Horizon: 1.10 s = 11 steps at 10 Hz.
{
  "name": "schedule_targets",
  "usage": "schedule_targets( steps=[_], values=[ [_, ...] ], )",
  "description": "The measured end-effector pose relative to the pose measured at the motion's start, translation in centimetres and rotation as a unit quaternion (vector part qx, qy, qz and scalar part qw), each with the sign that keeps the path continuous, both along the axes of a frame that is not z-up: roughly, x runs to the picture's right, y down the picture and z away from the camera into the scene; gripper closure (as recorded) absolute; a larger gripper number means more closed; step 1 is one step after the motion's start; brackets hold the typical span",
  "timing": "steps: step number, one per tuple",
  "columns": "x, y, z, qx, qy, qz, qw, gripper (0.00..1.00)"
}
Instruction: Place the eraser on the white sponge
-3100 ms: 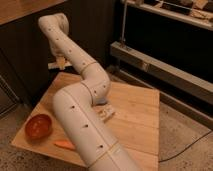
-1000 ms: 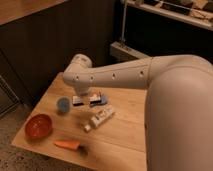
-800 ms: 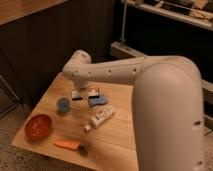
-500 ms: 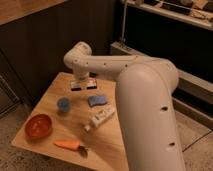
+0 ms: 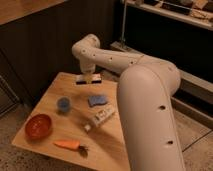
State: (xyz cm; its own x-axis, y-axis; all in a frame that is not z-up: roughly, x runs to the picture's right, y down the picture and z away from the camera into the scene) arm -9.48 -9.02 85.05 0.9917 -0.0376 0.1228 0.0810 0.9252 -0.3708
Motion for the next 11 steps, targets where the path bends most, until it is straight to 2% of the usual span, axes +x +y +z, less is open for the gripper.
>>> schedule_targets(
  steps=[4,7,11],
  values=[
    [1.2,0.5,0.4,-0.007,0.001,0.025,0.9997,1.00],
    [1.1,1.6,1.0,-0.012,-0.001,0.057,0.9983,1.00],
    [1.0,3.1,0.5,-0.016,0.004,0.055,0.9984,1.00]
  ],
)
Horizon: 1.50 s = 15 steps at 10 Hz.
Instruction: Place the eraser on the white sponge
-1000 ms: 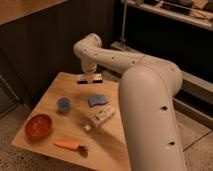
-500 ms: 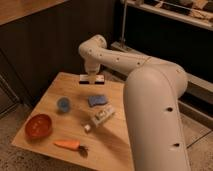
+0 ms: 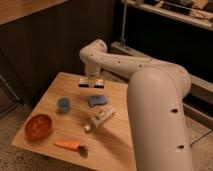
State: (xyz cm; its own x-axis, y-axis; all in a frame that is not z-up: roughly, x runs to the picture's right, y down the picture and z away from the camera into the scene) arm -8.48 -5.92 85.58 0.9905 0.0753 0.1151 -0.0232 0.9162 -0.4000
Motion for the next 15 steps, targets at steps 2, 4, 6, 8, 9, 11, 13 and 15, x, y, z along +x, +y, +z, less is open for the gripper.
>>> schedule_targets(
  steps=[2,4,6,8,9,11,13,15],
  values=[
    [0.2,0.8,-0.6,-0.003,0.005,-0.004,1.0000,1.00],
    [0.4,1.5,-1.0,-0.007,0.010,-0.004,0.9999,1.00],
    [0.6,2.4,-1.3,-0.012,0.016,-0.001,0.9998,1.00],
    [0.8,3.4,-1.0,-0.019,0.023,0.005,0.9995,1.00],
    [0.8,3.8,-0.8,-0.022,0.025,0.008,0.9994,1.00],
    [1.0,5.0,0.3,-0.033,0.035,0.016,0.9987,1.00],
    [1.5,5.8,0.9,-0.040,0.045,0.017,0.9980,1.00],
    [1.9,6.5,1.4,-0.048,0.055,0.018,0.9972,1.00]
  ],
)
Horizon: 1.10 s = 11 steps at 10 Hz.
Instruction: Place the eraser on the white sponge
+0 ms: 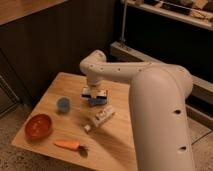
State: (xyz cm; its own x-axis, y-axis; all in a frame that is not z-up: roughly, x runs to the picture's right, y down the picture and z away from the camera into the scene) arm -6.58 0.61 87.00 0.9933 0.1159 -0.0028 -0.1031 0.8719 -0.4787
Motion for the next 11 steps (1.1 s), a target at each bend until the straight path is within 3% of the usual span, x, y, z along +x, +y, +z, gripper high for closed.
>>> schedule_targets(
  steps=[11],
  values=[
    [1.3,2.5,3.2,-0.038,0.027,-0.008,0.9989,1.00]
  ],
)
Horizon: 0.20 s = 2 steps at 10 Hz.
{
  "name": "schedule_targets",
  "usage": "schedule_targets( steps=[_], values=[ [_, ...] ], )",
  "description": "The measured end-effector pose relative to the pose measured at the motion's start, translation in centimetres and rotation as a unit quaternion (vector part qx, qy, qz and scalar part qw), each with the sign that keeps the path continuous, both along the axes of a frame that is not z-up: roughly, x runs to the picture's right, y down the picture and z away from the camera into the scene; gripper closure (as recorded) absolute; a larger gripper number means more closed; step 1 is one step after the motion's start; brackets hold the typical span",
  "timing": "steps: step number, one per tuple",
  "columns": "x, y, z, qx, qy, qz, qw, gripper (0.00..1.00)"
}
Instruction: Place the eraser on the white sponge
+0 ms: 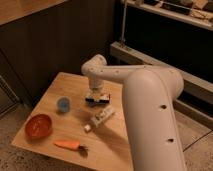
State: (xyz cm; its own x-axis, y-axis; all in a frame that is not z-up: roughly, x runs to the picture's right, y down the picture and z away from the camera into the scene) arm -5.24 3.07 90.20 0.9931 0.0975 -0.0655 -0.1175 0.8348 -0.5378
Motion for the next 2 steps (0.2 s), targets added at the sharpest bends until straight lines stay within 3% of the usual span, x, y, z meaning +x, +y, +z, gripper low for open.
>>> schedule_targets(
  steps=[2],
  values=[
    [-0.04,0.26,1.07,-0.005,0.002,-0.007,1.0000,1.00]
  ],
)
